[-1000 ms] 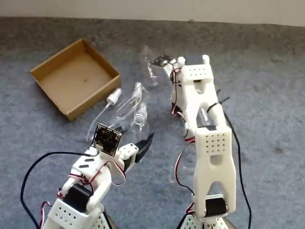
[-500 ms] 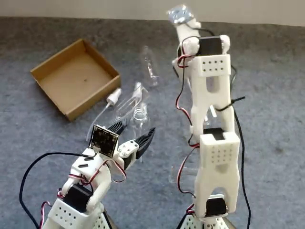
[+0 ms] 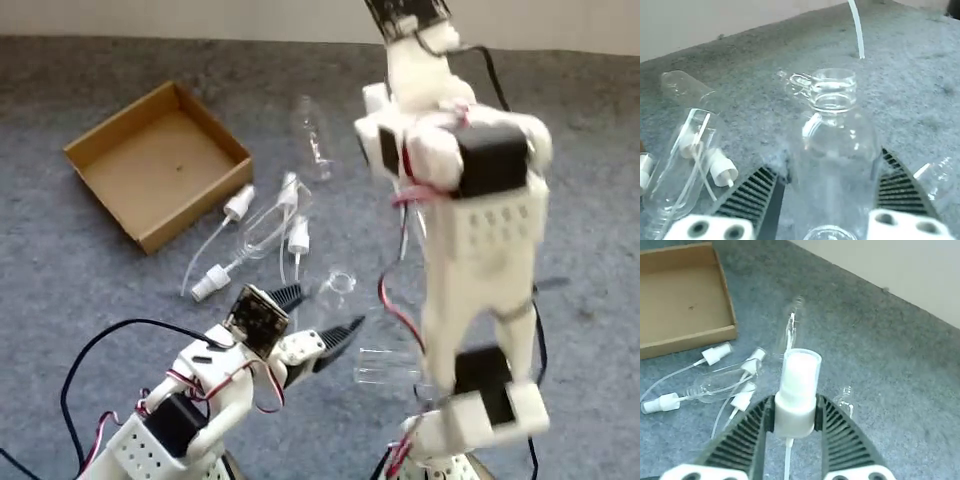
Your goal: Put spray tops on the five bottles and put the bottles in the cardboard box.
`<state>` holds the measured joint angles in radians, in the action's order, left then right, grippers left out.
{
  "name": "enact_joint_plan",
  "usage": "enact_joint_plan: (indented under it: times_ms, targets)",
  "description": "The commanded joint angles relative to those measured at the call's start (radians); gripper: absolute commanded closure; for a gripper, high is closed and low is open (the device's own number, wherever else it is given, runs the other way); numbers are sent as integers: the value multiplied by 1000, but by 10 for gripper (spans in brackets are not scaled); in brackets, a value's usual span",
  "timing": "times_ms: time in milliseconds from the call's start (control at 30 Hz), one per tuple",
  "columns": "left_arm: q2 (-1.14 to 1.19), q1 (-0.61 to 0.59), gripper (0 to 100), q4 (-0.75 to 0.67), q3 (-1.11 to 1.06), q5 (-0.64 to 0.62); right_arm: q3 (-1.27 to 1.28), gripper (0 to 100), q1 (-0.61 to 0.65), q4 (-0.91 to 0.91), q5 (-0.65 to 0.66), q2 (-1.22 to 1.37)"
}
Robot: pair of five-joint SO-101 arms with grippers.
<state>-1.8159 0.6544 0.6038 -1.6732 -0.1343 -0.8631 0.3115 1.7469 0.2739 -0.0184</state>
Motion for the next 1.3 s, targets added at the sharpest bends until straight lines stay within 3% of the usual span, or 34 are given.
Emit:
enact_joint_plan:
  times_ms: [0,400,567,833,1267]
  targets:
    - [-12,51,847,11,-22,-6,90,994,42,10,-12,-248]
    - [-12,54,847,8,-22,-14,269,994,42,-4,-12,-601]
    - [-12,145,847,9,-22,-14,378,994,42,-13,-14,-736]
    - [-12,179,847,9,-22,-14,708,994,42,-263,-160,-906]
    - [-12,179,847,9,-22,-12,1104,994,42,-519,-167,-1104]
